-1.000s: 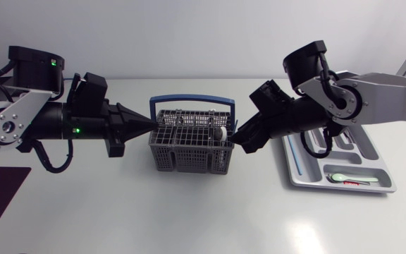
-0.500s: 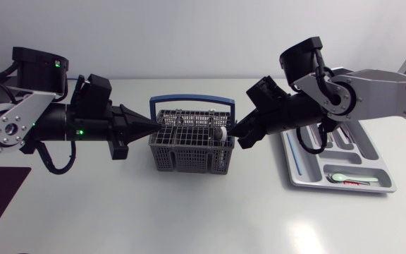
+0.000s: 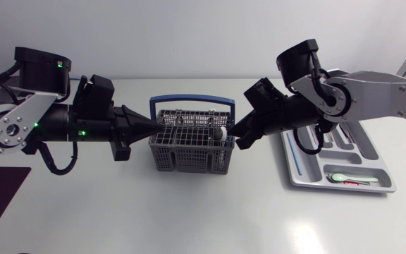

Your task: Unload the cutlery basket into the drawer organizer.

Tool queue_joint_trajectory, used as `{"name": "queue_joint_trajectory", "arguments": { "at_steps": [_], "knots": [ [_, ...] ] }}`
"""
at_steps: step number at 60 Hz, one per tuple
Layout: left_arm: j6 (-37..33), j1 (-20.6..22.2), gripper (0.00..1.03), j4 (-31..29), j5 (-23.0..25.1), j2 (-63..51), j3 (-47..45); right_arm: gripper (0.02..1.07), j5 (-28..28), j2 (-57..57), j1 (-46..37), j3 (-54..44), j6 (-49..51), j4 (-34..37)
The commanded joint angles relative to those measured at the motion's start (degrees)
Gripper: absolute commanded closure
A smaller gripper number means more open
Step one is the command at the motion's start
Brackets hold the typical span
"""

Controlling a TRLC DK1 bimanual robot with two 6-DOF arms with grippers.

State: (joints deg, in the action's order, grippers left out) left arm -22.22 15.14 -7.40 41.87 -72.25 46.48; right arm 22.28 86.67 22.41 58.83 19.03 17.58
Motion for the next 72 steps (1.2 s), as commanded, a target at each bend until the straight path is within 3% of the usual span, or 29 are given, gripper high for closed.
{"name": "queue_joint_trajectory", "arguments": {
  "at_steps": [1,29,42,58,72],
  "knots": [
    [1.21,0.42,0.99,0.81,-0.29,0.18,-1.22,1.01,-0.57,-2.12,0.17,1.2,-1.27,1.22],
    [1.21,3.58,0.99,3.53,-3.99,-0.7,-1.83,1.01,-0.13,-18.73,-0.79,7.71,-0.39,17.31],
    [0.6,7.01,0.99,5.99,-7.68,-2.02,-2.01,1.01,2.33,-21.72,-10.72,9.9,3.91,25.92],
    [-0.99,10.09,0.99,7.49,-10.93,-4.3,-0.95,1.01,5.75,-15.22,-28.13,11.13,12.17,33.48],
    [-2.13,11.41,0.99,7.49,-12.51,-5.01,-0.34,1.01,5.05,-3.97,-34.28,13.42,14.55,36.03]
  ]
}}
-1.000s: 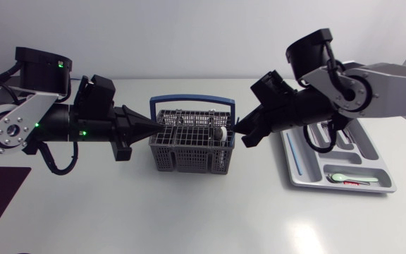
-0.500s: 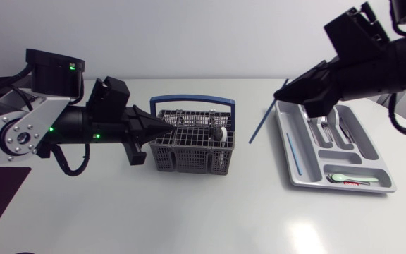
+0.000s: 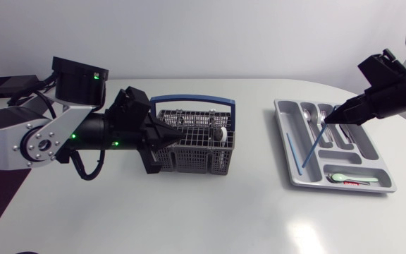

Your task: Unload the cutlery basket into the drawer organizer.

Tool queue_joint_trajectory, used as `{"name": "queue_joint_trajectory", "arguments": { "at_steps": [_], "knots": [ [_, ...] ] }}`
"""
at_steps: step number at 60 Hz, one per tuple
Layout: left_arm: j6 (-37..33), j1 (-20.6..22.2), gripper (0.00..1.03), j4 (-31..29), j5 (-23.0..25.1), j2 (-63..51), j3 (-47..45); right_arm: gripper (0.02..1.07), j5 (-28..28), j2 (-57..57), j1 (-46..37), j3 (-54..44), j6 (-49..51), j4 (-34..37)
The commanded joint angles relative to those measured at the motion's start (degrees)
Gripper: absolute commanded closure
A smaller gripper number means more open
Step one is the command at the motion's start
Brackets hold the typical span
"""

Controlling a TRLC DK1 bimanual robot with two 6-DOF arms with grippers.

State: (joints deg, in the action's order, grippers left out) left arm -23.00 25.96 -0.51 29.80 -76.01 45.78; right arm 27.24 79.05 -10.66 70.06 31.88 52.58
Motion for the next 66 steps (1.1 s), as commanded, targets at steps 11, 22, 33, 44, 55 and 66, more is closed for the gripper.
{"name": "queue_joint_trajectory", "arguments": {
  "at_steps": [11,22,33,44,55,66],
  "knots": [
    [-1.43,0.85,0.99,0.6,-0.71,-1.25,0.19,1.01,-2.64,10.34,-1.47,4.12,1.52,1.04],
    [-1.52,1.03,0.99,0.69,-0.8,-1.25,0.01,1.01,-3.34,15.79,-0.68,5.96,0.47,0.51],
    [-1.6,1.55,0.99,0.6,-0.97,-1.25,0.01,1.01,-3.69,23.35,-0.07,9.57,-1.64,-0.99],
    [-1.78,1.55,0.99,0.6,-1.15,-1.25,0.1,1.01,-3.95,30.64,0.02,14.31,-4.9,-3.36],
    [-2.75,2.26,0.99,0.6,-1.68,-1.34,0.54,1.01,-5.27,37.06,0.37,18.44,-8.32,-5.99],
    [-4.68,3.58,0.99,0.6,-1.94,-1.42,0.63,1.01,-9.05,39.34,1.6,19.32,-11.49,-9.33]
  ]
}}
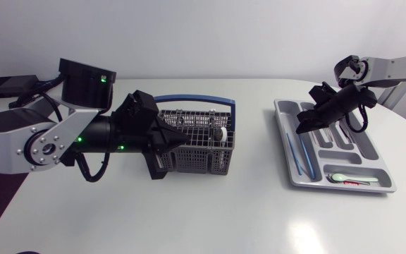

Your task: Unload the cutlery basket into the drawer organizer.

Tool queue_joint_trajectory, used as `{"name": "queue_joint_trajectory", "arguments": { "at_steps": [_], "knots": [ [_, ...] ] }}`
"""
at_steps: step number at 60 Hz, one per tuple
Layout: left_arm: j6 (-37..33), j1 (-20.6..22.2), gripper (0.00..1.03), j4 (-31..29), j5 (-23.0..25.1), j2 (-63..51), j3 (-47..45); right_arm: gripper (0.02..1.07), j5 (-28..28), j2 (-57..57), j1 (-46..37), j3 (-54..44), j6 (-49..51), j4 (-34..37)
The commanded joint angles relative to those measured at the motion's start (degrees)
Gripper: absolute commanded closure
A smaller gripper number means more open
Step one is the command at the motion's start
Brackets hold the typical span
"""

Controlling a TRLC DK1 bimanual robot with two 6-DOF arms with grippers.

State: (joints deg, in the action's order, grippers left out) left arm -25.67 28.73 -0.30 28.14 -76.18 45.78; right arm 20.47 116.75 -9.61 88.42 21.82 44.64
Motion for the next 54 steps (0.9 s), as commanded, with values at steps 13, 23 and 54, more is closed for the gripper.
{"name": "queue_joint_trajectory", "arguments": {
  "at_steps": [13,23,54],
  "knots": [
    [-4.04,1.94,0.99,0.21,-0.46,-1.78,1.95,0.81,-5.09,3.92,1.34,1.93,-3.54,-3.16],
    [-4.12,2.56,0.99,-0.14,-1.42,-2.39,2.74,0.21,-5.09,-1.17,1.87,-2.29,-3.02,-5.62],
    [-4.56,2.12,0.99,1.0,-1.51,-1.86,-1.75,0.22,4.14,-32.11,17.34,-20.31,-1.87,-9.57]
  ]
}}
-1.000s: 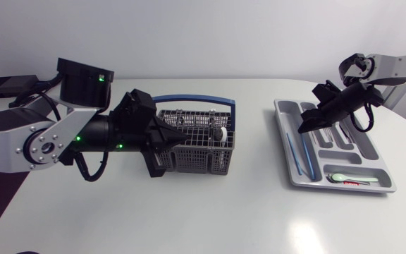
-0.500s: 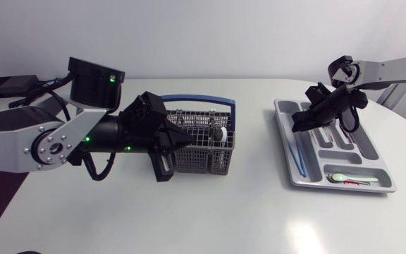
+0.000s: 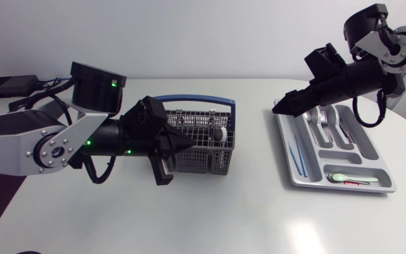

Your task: Unload the cutlery basket into the drawer organizer.

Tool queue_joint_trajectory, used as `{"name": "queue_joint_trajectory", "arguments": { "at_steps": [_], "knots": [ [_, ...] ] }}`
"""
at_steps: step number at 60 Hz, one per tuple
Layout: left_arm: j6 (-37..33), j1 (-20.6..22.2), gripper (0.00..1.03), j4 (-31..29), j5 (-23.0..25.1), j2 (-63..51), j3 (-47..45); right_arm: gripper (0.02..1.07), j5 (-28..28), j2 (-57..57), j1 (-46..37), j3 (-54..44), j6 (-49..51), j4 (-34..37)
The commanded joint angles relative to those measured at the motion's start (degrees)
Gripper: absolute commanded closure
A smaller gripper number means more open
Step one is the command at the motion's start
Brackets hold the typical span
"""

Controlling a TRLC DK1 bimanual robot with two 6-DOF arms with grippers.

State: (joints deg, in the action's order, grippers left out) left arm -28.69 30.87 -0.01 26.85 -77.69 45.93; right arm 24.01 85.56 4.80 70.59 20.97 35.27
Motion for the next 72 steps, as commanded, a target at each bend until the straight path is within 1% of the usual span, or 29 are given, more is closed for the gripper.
{"name": "queue_joint_trajectory", "arguments": {
  "at_steps": [1,5,10,20,22,48,58,61,63,65,68,72],
  "knots": [
    [-1.55,-0.02,0.99,0.8,-0.22,-0.27,-2.07,0.24,0.6,-1.1,3.9,-2.65,-1.37,-0.29],
    [-1.55,-0.2,0.99,0.98,-0.22,-0.18,-2.6,0.3,0.69,-1.27,7.07,-3.26,-2.69,-0.9],
    [-1.64,-0.64,0.99,1.15,-0.22,-0.09,-3.04,0.32,0.6,-0.74,10.67,-3.97,-4.54,-2.48],
    [-1.81,-1.25,0.99,1.33,-0.22,-0.09,-3.66,0.46,0.34,1.63,14.98,-3.44,-7.52,-4.33],
    [-1.81,-1.43,0.99,1.33,-0.22,-0.09,-3.66,0.48,0.16,2.07,15.51,-3.26,-8.05,-4.59],
    [-1.28,-2.31,0.98,1.94,-0.22,-0.27,-4.71,0.48,-0.54,7.61,19.64,-1.24,-10.78,-6.09],
    [-1.2,-3.36,0.92,1.86,-0.22,0.0,-4.89,0.48,-1.25,8.57,20.78,-0.19,-11.57,-6.09],
    [-1.2,-3.54,0.92,1.86,-0.22,0.08,-5.06,0.52,-1.42,9.19,20.95,0.34,-11.66,-6.09],
    [-1.2,-3.71,0.92,1.86,-0.22,0.08,-5.06,0.53,-1.51,9.45,21.04,0.6,-11.74,-6.09],
    [-1.2,-4.07,0.88,1.77,-0.22,0.26,-5.06,0.53,-1.69,9.8,21.13,0.96,-11.83,-6.09],
    [-1.2,-4.24,0.84,1.68,-0.22,0.43,-5.06,0.53,-1.86,10.24,21.31,1.22,-11.83,-6.09],
    [-1.2,-4.68,0.84,1.51,-0.22,0.79,-5.06,0.54,-2.48,10.59,21.48,1.57,-11.83,-6.09]
  ]
}}
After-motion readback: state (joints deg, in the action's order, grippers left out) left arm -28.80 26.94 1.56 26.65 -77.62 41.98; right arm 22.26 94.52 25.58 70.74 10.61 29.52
